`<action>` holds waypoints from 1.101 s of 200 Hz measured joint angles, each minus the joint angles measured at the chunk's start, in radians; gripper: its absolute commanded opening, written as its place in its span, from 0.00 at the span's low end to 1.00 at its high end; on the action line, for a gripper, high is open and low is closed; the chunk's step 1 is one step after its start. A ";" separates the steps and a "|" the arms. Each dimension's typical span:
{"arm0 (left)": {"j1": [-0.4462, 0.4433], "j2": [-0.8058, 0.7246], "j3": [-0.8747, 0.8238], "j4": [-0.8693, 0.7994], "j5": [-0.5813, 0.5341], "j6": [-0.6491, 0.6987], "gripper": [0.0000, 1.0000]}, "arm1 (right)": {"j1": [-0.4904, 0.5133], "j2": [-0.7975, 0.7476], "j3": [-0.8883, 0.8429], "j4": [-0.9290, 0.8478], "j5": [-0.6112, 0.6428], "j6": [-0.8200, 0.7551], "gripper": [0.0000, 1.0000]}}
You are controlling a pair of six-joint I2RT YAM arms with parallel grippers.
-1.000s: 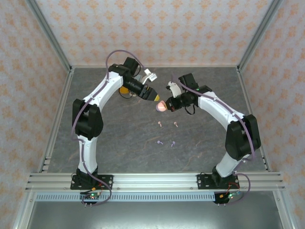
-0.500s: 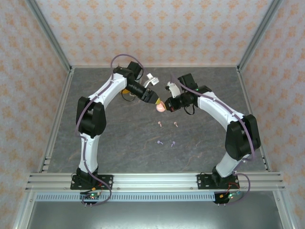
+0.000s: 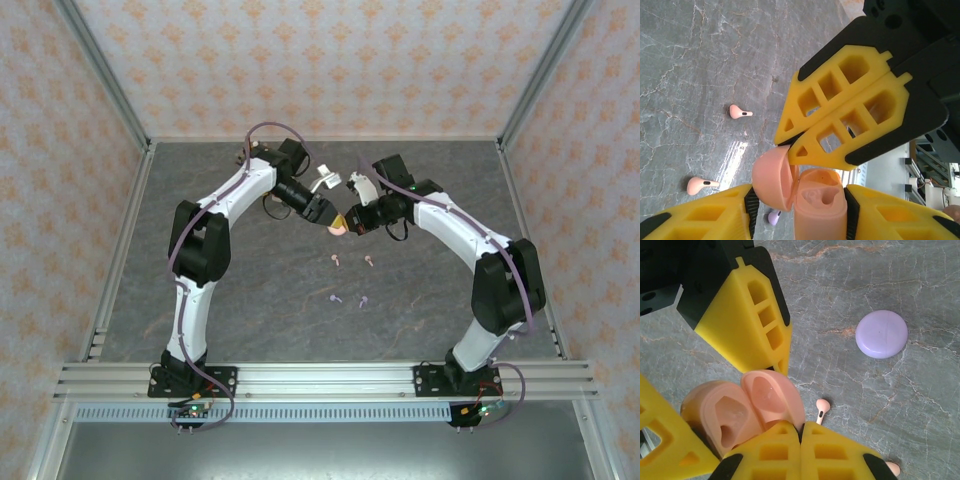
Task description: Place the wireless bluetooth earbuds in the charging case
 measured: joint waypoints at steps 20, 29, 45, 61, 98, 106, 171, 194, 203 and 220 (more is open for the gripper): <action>0.000 0.001 0.000 -0.013 0.003 0.012 0.46 | 0.000 0.000 0.000 0.000 0.000 0.000 0.00; 0.000 0.001 0.000 -0.019 0.006 0.019 0.46 | 0.000 0.000 0.000 0.000 0.001 0.000 0.00; 0.000 0.001 0.001 -0.037 0.011 0.033 0.45 | 0.000 0.001 0.000 0.000 0.001 0.000 0.00; 0.000 0.001 0.003 -0.051 0.021 0.049 0.45 | 0.000 0.001 0.000 0.000 0.001 0.000 0.00; 0.000 0.001 0.003 -0.066 0.038 0.068 0.42 | 0.000 0.004 0.000 0.001 0.002 0.000 0.00; 0.000 0.001 0.004 -0.066 0.041 0.071 0.41 | 0.000 0.004 0.000 0.001 0.004 0.000 0.00; 0.000 0.005 0.006 -0.069 0.047 0.072 0.35 | 0.000 0.004 0.000 0.007 0.005 0.008 0.00; 0.000 0.006 0.006 -0.069 0.051 0.077 0.34 | 0.000 0.004 0.000 0.007 0.004 0.008 0.00; 0.000 0.006 0.006 -0.069 0.051 0.078 0.32 | 0.000 0.004 0.000 0.007 0.004 0.008 0.00; 0.001 0.008 0.006 -0.070 0.051 0.079 0.30 | 0.000 0.004 0.000 0.007 0.004 0.008 0.00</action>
